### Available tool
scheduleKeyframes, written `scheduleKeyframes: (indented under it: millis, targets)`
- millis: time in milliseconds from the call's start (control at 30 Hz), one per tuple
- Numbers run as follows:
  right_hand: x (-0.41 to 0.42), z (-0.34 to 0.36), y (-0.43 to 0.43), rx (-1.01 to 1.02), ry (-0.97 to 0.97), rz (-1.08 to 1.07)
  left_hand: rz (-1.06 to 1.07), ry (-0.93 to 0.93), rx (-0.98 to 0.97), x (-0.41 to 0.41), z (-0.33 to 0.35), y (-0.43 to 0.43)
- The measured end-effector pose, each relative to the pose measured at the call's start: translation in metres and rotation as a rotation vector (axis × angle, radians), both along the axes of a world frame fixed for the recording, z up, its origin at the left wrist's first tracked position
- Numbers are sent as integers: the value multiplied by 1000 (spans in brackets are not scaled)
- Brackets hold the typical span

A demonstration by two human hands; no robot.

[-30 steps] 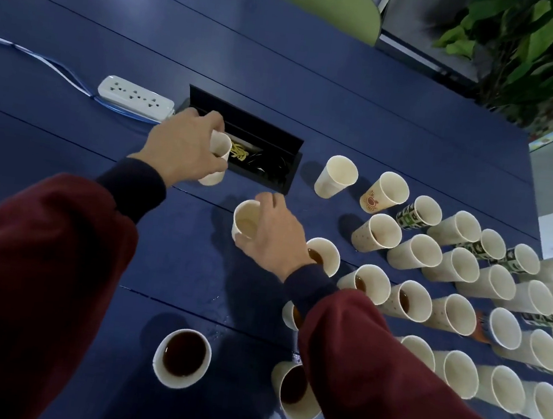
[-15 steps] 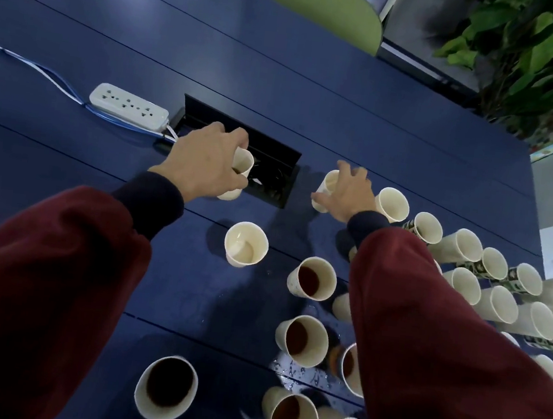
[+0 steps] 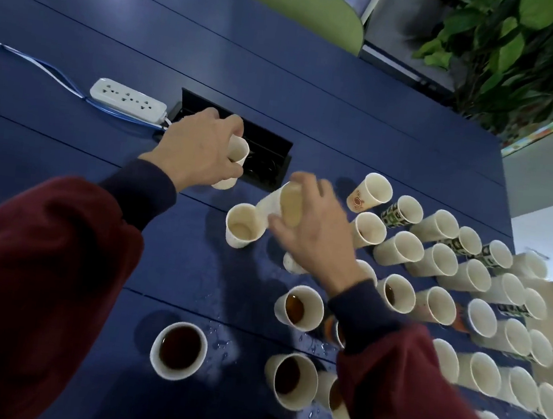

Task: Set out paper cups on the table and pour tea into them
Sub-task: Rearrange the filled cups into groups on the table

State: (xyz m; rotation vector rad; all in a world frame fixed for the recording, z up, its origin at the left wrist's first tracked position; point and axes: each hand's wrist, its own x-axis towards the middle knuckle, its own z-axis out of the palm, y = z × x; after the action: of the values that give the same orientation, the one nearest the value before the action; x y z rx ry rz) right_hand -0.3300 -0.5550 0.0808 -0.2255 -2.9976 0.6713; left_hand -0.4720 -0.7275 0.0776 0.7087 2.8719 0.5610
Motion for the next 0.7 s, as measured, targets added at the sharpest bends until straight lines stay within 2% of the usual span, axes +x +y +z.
scheduleKeyframes:
  millis: [133,300,400,500,600,700]
  targets:
    - [49,-10,-51,-79,-151,129,-12,26,31,22,19,-14]
    - [66,-50,-93,99,-241,270,-26,59,24,52,31,-31]
    - [63,-69,-100,143,-277,232,-36,52,25,66,32,-32]
    - [66,-75,-97,98,-311,176,-48,44,35,80,34,-31]
    - [78,-62,-85,63,-207,77,-64,34,51,92,35,-28]
    - [87,-42,-60,-12,65,-73,-83,26,70,100,39,-20]
